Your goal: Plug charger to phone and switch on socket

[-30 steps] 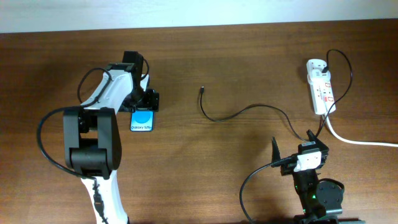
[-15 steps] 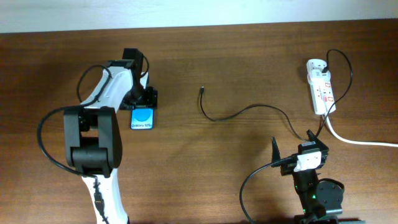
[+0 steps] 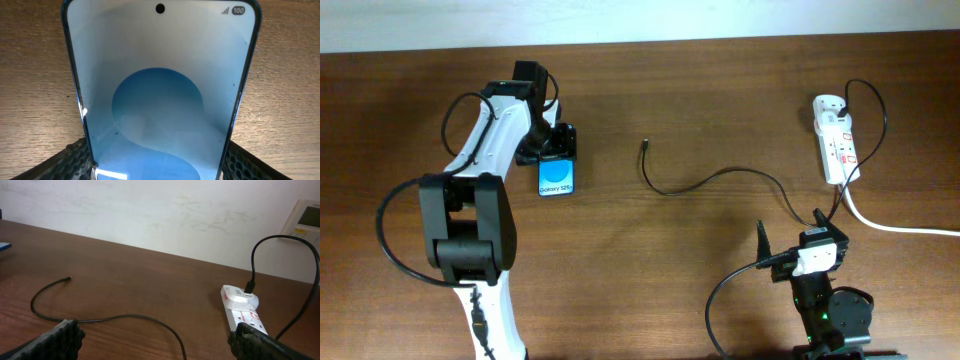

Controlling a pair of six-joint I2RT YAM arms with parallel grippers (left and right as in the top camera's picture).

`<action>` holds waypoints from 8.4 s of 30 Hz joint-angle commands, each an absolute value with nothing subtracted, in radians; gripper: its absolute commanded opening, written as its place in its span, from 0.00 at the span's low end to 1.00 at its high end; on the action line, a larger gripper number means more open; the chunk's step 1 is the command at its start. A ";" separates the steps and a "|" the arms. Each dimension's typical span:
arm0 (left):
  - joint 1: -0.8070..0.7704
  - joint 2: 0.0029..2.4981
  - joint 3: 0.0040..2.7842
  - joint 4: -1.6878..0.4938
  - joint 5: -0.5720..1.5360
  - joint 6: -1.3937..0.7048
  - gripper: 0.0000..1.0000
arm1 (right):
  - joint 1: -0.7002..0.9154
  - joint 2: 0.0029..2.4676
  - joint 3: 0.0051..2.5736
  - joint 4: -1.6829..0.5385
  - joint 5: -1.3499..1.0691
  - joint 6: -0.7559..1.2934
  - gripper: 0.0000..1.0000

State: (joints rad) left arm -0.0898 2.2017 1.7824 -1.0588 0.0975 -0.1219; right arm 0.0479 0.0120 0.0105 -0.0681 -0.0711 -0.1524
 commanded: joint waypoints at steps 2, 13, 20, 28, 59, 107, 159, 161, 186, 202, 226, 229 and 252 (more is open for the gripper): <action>-0.091 2.201 1.810 -1.055 0.144 -0.172 0.17 | 0.051 0.006 0.006 -0.074 -0.074 -0.142 0.98; -0.091 2.201 1.876 -1.061 0.189 -0.316 0.00 | 0.051 0.006 0.006 -0.074 -0.074 -0.142 0.98; -0.091 2.201 1.953 -1.118 0.245 -0.394 0.00 | 0.051 0.006 0.006 -0.072 -0.074 -0.142 0.98; -0.091 2.201 1.958 -1.146 0.249 -0.538 0.00 | 0.051 0.006 0.006 -0.067 -0.084 -0.023 0.98; -0.022 2.201 1.959 -1.142 1.089 -1.111 0.00 | 0.051 0.876 0.561 -0.237 -0.536 0.044 0.98; -0.225 2.201 1.959 -1.209 0.625 -1.365 0.00 | 0.465 1.727 1.164 -0.178 -0.342 0.852 0.51; -0.157 2.201 1.959 -0.932 0.887 -0.730 0.99 | 0.200 1.752 1.164 -0.131 -0.531 0.789 0.04; -0.126 2.201 1.959 -0.889 1.022 -0.577 0.99 | 0.165 1.689 1.164 -0.136 -0.529 0.745 0.04; -0.081 2.201 1.959 -0.599 1.258 -0.709 0.99 | 0.400 1.748 1.039 0.620 0.051 1.587 0.04; -0.179 2.201 1.959 -0.233 1.143 -1.141 0.57 | 0.466 1.748 1.100 0.637 0.068 1.588 0.04; -0.222 2.201 1.959 -0.239 1.013 -1.228 0.19 | 0.464 1.748 1.106 0.636 0.071 1.588 0.04; -0.222 2.201 1.959 -0.239 1.015 -1.227 0.16 | 0.464 1.748 1.106 0.637 0.084 1.615 0.04; -0.066 2.201 1.959 -0.221 1.116 -1.093 0.00 | 0.385 1.747 1.105 0.593 -0.146 1.253 0.98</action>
State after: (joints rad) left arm -0.1024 2.2017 1.9438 -0.2344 1.0027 -1.1660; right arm 0.4290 1.7573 1.0859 0.6201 0.0067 1.4353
